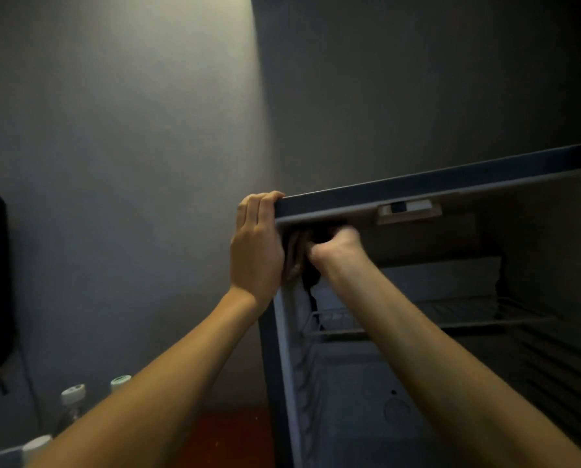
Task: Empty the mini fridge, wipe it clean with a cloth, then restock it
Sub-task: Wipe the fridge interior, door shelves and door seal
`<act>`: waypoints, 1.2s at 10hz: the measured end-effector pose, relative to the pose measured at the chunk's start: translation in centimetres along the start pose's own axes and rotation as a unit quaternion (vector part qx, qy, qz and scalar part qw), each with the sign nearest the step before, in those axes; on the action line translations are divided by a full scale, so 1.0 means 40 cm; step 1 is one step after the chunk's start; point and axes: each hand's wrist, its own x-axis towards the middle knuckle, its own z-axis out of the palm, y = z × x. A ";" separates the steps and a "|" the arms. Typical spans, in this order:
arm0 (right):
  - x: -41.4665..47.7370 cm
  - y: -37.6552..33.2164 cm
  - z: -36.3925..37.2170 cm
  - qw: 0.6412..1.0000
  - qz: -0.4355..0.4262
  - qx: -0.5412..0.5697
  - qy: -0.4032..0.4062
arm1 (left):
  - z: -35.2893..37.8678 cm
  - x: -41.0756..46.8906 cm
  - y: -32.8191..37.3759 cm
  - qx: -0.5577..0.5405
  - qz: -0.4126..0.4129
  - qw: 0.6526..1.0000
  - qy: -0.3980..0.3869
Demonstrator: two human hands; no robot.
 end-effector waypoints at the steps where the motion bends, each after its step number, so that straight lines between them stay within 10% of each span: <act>1: -0.056 -0.054 -0.006 0.990 0.073 0.111 -0.043 | 0.006 0.000 -0.002 0.005 -0.002 1.000 -0.015; 2: -0.076 -0.052 -0.014 0.980 0.055 0.186 -0.034 | 0.007 0.001 -0.004 0.010 -0.004 1.000 0.004; 3: 0.040 -0.059 -0.018 0.998 0.002 -0.012 0.065 | 0.005 -0.003 -0.005 -0.002 0.007 1.000 0.012; 4: 0.144 -0.058 -0.044 0.853 -0.183 -0.461 0.159 | 0.001 -0.006 -0.007 -0.003 0.009 1.000 0.010; 6: -0.065 -0.050 -0.074 0.987 -0.082 -0.130 0.043 | 0.004 -0.009 0.006 0.009 -0.012 1.000 0.014; 8: -0.149 -0.115 -0.083 0.986 0.036 0.159 -0.029 | 0.005 -0.006 0.008 0.006 -0.023 1.000 0.015; 10: -0.032 -0.079 -0.129 0.992 -0.067 -0.105 -0.010 | 0.013 -0.001 0.027 0.034 0.013 0.999 0.019; 12: 0.039 -0.155 -0.195 0.908 -0.175 -0.376 0.064 | 0.049 0.010 0.097 -0.013 0.075 0.997 0.024</act>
